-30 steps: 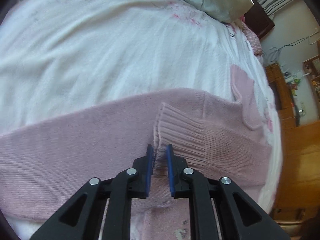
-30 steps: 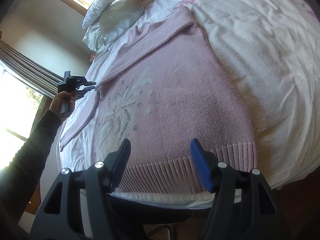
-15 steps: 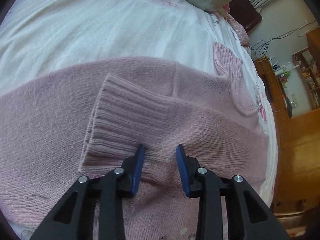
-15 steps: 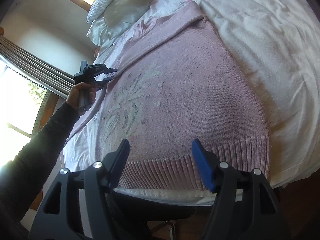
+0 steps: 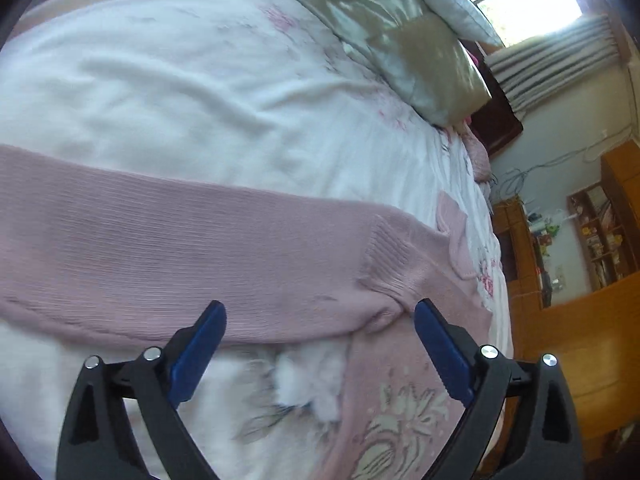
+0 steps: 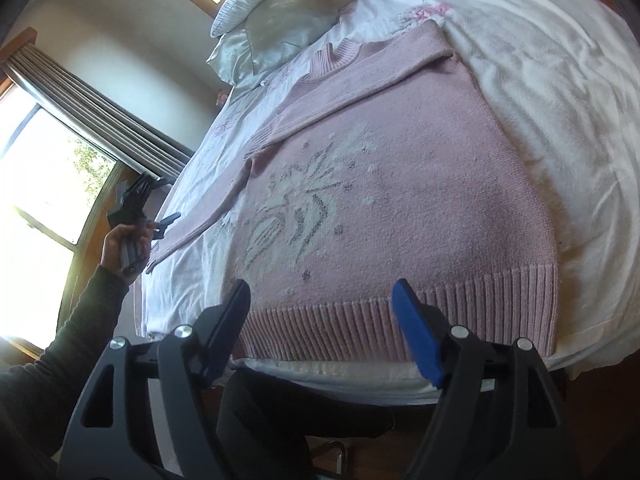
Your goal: Fold small clothes
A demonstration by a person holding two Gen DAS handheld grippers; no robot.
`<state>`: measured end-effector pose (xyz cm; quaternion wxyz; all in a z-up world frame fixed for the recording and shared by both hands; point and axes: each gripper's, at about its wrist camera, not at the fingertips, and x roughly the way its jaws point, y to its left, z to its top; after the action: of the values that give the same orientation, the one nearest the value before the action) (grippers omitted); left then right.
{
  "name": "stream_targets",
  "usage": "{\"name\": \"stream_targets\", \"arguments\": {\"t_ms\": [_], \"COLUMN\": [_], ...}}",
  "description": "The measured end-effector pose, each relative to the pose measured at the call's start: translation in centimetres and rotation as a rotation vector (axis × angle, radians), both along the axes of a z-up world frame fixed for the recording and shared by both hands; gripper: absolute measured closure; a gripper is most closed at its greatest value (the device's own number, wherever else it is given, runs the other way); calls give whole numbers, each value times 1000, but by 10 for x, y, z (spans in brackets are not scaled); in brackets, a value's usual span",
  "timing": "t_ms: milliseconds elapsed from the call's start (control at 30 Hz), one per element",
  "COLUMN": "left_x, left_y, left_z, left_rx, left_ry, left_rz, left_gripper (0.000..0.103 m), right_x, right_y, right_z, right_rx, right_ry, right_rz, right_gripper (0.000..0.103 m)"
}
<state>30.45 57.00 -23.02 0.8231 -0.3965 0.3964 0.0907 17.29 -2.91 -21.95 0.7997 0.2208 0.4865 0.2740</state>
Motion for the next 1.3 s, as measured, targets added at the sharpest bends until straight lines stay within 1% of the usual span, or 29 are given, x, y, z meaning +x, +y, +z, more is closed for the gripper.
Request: {"name": "stream_targets", "arguments": {"t_ms": [133, 200, 300, 367, 433, 533, 633, 667, 733, 767, 800, 833, 867, 900, 933, 967, 1000, 1067, 1100, 1167, 1300], "left_x": [-77, -105, -129, -130, -127, -118, -109, -108, -109, -109, -112, -112, -114, -115, -116, -116, -117, -113, -108, -93, -45], "left_y": [87, 118, 150, 165, 171, 177, 179, 179, 181, 181, 183, 183, 183, 182, 181, 179, 178, 172, 165, 148, 96], "left_z": [21, 28, 24, 12, -3, -20, -27, -28, -28, -27, -26, -26, -25, -23, -20, -17, -12, 3, 12, 35, 84], "left_rx": [12, 28, 21, -6, -20, -42, -11, -4, 6, 14, 26, 36, 45, 48, 51, 51, 47, 26, 19, 37, 79], "left_ry": [-26, -41, -35, -10, 37, 63, 109, 124, 146, 158, 173, 190, 199, 201, 200, 190, 173, 110, 76, 23, -80], "left_rz": [198, 258, 326, 330, 338, 324, 306, 302, 313, 318, 316, 307, 297, 291, 290, 289, 293, 288, 269, 220, 93], "left_gripper": [6, 6, 6, 6, 6, 6, 9, 12, 22, 34, 50, 59, 76, 83, 85, 89, 90, 93, 93, 93, 93], "right_x": [-7, -9, -13, -14, -15, -15, -15, -14, -13, -13, -13, -13, -13, -13, -13, -14, -14, -14, -14, -11, 5], "right_y": [15, 23, 37, 45, 55, 65, 74, 77, 81, 82, 84, 84, 86, 86, 87, 86, 85, 82, 80, 75, 67], "right_z": [8, 10, 15, 17, 17, 16, 12, 10, 9, 9, 9, 9, 10, 10, 10, 10, 11, 13, 13, 15, 15], "right_rx": [2, 2, -6, -12, -18, -26, -36, -37, -36, -34, -31, -27, -24, -20, -16, -13, -10, -10, -11, -18, -40], "right_ry": [-10, -5, -13, -14, -7, 4, 21, 27, 34, 35, 34, 33, 32, 32, 33, 32, 30, 22, 16, 5, 8], "right_rz": [22, 36, 58, 67, 75, 82, 91, 95, 102, 105, 109, 112, 114, 117, 119, 121, 122, 122, 121, 119, 110], "right_gripper": [29, 29, 29, 29, 28, 28, 28, 28, 28, 28, 28, 28, 28, 28, 28, 28, 28, 28, 28, 28, 28]}}
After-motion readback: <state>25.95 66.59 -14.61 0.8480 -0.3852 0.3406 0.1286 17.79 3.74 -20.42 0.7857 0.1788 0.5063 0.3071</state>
